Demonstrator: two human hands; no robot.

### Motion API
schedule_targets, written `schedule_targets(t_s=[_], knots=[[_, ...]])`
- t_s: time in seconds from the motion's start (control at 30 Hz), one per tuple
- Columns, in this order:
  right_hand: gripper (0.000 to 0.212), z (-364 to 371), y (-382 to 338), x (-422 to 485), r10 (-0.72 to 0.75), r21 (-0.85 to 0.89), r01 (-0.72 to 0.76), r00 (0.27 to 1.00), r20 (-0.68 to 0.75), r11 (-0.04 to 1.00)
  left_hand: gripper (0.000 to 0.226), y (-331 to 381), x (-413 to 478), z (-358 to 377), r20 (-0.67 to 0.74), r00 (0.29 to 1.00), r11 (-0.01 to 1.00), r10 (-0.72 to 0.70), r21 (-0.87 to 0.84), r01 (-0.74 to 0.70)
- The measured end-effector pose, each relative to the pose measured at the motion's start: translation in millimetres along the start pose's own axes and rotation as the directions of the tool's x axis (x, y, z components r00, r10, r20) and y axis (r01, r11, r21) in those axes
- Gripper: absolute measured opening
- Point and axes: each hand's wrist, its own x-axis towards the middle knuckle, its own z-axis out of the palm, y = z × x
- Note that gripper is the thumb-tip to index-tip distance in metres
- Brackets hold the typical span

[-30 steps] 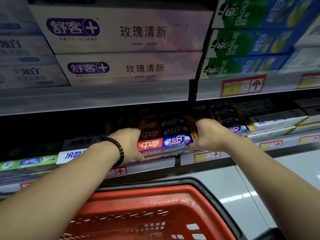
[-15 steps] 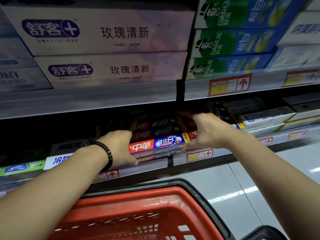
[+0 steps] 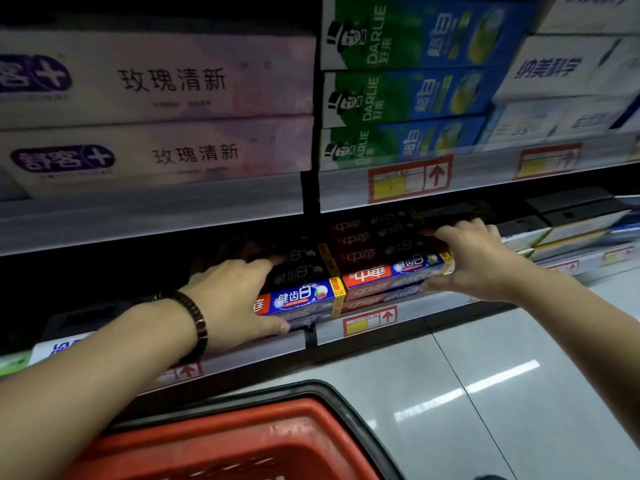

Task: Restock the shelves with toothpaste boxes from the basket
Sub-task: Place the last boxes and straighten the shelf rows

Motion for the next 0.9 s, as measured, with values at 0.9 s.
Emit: schedule_targets(t_s=[0.9], knots=[[0.048, 24.2, 30.3, 27.2, -0.003, -0.178, 0.016, 0.997, 0.075, 0.984, 0.057, 121.5, 93.1, 34.3, 0.041, 0.996, 0.997, 0.075, -0.024, -0.074]])
